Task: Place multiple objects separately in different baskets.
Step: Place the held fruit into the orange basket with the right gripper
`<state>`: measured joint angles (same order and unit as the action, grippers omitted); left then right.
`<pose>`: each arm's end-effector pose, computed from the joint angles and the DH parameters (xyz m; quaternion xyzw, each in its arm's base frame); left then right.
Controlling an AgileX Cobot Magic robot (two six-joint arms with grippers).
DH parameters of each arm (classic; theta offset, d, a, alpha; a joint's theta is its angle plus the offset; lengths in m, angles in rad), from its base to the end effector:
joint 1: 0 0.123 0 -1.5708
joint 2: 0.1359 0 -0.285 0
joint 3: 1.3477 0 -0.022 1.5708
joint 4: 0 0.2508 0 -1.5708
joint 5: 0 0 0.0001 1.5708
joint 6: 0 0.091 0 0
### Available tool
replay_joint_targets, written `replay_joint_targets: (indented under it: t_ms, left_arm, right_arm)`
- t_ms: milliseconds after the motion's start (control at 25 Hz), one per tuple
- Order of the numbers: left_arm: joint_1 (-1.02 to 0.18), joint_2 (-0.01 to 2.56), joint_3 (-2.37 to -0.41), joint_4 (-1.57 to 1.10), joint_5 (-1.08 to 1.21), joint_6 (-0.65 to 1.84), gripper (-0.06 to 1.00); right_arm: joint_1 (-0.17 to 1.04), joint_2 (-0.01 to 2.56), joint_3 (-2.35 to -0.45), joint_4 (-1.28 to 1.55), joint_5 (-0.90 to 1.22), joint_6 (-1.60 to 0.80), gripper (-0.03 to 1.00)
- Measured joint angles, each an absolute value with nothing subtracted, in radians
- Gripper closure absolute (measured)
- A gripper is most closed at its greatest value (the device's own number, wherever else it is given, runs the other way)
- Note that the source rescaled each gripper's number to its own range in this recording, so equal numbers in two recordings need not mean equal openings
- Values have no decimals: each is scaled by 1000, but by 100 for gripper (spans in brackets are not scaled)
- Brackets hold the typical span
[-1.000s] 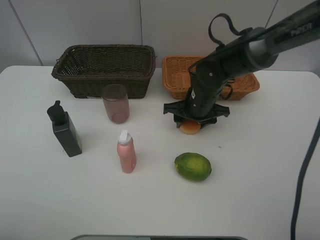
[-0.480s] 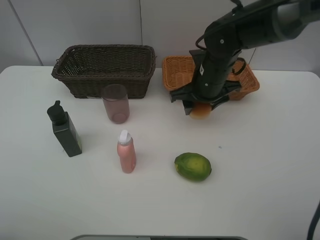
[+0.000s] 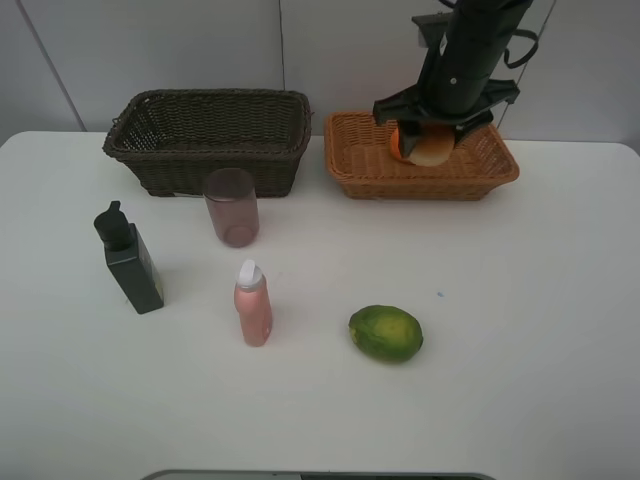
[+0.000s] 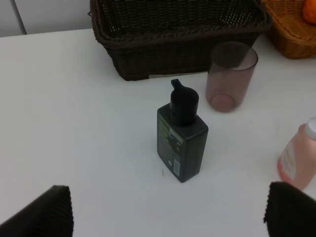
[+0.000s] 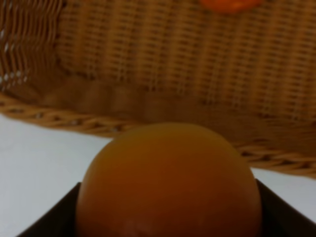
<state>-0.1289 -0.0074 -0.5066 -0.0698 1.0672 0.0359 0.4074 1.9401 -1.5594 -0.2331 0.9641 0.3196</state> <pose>-0.0078 -0.0046 0.2787 0.0717 0.8477 -0.0592 0.5222 0.3860 0.1477 0.2362 -0.0936 0.9779 -0.0428 0.1820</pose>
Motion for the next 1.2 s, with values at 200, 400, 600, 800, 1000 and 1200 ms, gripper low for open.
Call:
replay_joint_targets:
  t_ms: [200,400,600,800,1000,1200]
  left_arm:
    - [-129,-7,-507,-70,1067,36,-6]
    - [-129,-7,-507,-70,1067,36,-6]
    - [-129,-7,-507,-70,1067,36,-6]
    - [-129,-7,-507,-70,1067,36,-6]
    - [-129,-7,-507,-70,1067,36,-6]
    - [-129,-7,-507,-70,1067,36,-6]
  right_arm:
    - [333,2003,-1665,-235,977,278,95]
    - [271,2093,-1733,-235,962,272,95]
    - [236,2169,-1736,-241,897,272,95]
    - [229,2218,-1737,-242,843,273,95]
    - [226,2227,-1737,-243,829,275,95]
    - [226,2227,-1738,-263,815,275,20]
